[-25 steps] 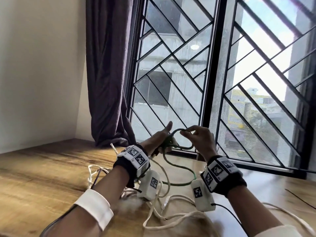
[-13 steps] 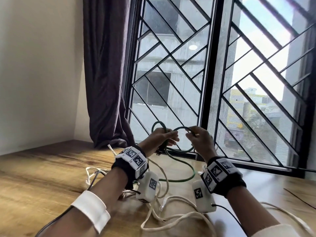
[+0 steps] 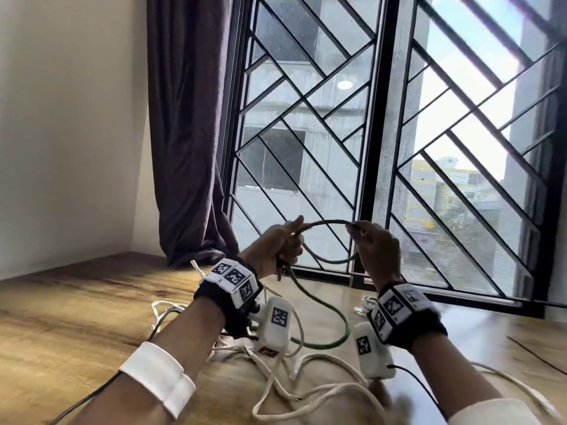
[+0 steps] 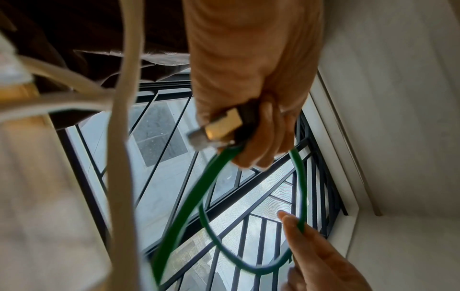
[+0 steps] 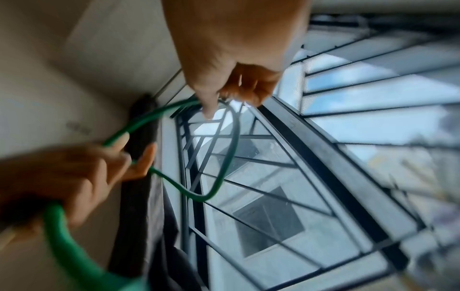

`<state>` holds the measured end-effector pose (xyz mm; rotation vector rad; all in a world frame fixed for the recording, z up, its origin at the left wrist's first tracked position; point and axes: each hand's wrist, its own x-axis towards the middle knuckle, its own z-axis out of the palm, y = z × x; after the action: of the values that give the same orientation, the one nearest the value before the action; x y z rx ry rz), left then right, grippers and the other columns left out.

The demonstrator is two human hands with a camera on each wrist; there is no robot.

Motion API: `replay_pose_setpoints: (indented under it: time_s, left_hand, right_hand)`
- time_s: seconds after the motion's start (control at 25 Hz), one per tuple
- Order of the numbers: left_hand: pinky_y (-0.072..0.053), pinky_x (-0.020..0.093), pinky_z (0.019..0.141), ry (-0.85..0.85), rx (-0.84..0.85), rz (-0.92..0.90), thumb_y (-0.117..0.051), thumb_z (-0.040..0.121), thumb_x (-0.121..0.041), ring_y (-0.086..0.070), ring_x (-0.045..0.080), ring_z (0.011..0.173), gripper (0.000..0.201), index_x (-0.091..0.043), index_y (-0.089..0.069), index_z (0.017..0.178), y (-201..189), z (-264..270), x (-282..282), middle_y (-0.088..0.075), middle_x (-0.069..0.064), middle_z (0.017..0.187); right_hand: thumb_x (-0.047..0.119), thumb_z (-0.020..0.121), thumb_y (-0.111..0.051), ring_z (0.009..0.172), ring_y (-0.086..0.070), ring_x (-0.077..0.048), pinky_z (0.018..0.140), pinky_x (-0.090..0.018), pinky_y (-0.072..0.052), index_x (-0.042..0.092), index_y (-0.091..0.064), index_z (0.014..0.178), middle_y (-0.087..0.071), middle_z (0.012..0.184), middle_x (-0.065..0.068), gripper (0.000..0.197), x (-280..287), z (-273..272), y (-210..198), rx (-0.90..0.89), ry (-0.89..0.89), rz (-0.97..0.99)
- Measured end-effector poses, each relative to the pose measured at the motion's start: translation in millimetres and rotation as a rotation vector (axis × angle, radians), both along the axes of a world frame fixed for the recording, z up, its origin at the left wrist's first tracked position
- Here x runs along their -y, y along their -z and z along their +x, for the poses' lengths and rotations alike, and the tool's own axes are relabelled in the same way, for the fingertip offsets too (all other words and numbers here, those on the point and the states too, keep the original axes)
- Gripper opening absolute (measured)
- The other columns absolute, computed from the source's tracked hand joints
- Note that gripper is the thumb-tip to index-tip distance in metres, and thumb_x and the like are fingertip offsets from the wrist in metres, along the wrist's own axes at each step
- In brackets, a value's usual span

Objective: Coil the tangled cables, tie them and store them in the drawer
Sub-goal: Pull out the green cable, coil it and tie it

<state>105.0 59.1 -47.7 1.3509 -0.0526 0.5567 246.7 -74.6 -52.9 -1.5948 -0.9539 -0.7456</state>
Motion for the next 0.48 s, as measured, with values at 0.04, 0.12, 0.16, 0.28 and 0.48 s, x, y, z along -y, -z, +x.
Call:
replay_pose_setpoints:
  time_s: [0.04, 0.12, 0.16, 0.28, 0.48]
  left_hand:
    - [-0.023, 0.012, 0.031, 0.040, -0.112, 0.035, -0.037, 0.100, -0.039, -0.025, 0.002, 0.031, 0.031, -0.014, -0.049, 0.088, 2.0, -0.4, 3.3, -0.032, -0.009, 0.044]
    - [-0.033, 0.016, 0.037, 0.018, -0.249, 0.154, -0.032, 0.101, -0.042, -0.036, 0.007, 0.034, 0.036, -0.012, -0.047, 0.088, 6.4, 0.0, 12.0, -0.043, -0.005, 0.046]
    - [-0.039, 0.019, 0.043, -0.038, -0.285, 0.230, -0.032, 0.101, -0.041, -0.044, 0.010, 0.040, 0.037, -0.011, -0.048, 0.088, 7.6, 1.3, 15.4, -0.050, -0.001, 0.052]
    - [-0.043, 0.024, 0.056, -0.238, -0.290, 0.339, -0.035, 0.102, -0.032, -0.053, 0.016, 0.062, 0.032, -0.011, -0.054, 0.087, 10.9, 6.8, 14.1, -0.056, 0.005, 0.072]
    - [-0.029, 0.015, 0.034, -0.434, -0.065, 0.040, -0.039, 0.100, -0.011, -0.031, 0.007, 0.040, 0.022, -0.015, -0.044, 0.078, 9.6, 7.5, -5.1, -0.034, -0.002, 0.056]
  right_hand:
    - [0.028, 0.087, -0.064, 0.072, -0.061, -0.020, 0.062, -0.023, -0.035, 0.018, -0.073, 0.097, -0.068, 0.077, -0.008, 0.017, 1.3, -1.5, -0.8, 0.049, 0.096, 0.019]
    - [0.020, 0.089, -0.060, 0.067, -0.062, -0.020, 0.058, -0.020, -0.037, 0.020, -0.072, 0.093, -0.067, 0.070, -0.008, 0.013, 1.2, -5.1, -0.5, -0.009, 0.029, 0.043]
    - [0.013, 0.089, -0.055, 0.066, -0.063, -0.020, 0.058, -0.017, -0.041, 0.019, -0.070, 0.088, -0.065, 0.068, -0.007, 0.017, 0.0, -5.2, 0.0, -0.116, -0.094, 0.056]
    - [0.006, 0.087, -0.040, 0.073, -0.062, -0.022, 0.067, -0.027, -0.054, 0.010, -0.063, 0.080, -0.063, 0.072, -0.009, 0.025, 3.7, -6.5, -1.1, -0.634, -0.597, 0.223]
    - [-0.002, 0.091, -0.033, 0.034, -0.036, -0.011, 0.034, -0.020, -0.040, 0.014, -0.038, 0.070, -0.035, 0.048, -0.001, 0.027, -6.7, 7.5, 7.6, -0.978, -0.647, 0.181]
